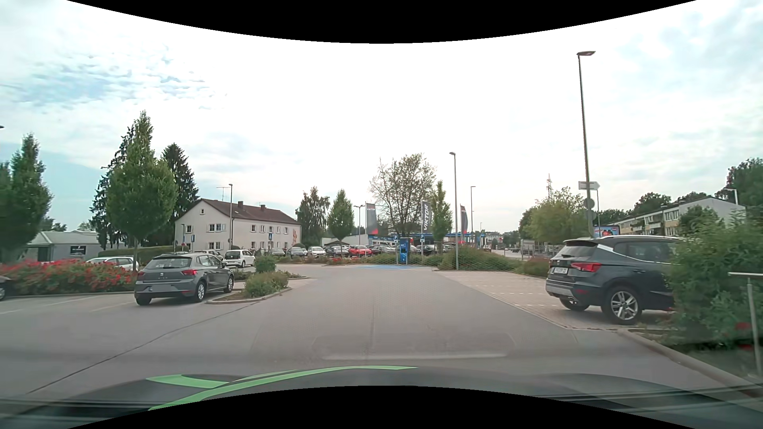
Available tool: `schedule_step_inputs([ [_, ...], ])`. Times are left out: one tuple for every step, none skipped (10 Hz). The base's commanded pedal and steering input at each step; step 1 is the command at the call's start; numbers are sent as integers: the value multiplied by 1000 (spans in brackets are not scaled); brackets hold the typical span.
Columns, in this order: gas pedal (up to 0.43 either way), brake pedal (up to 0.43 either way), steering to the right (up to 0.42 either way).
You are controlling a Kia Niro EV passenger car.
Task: Follow the waypoints while adhering to traffic rules and regulations
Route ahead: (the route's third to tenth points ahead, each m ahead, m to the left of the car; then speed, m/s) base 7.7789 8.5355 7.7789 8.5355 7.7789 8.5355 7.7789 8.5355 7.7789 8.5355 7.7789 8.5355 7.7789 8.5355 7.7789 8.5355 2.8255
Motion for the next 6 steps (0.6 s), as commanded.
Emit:
schedule_step_inputs([
  [0,116,-264],
  [0,116,-298],
  [0,116,-328],
  [0,116,-349],
  [0,116,-372],
  [0,104,-393],
])
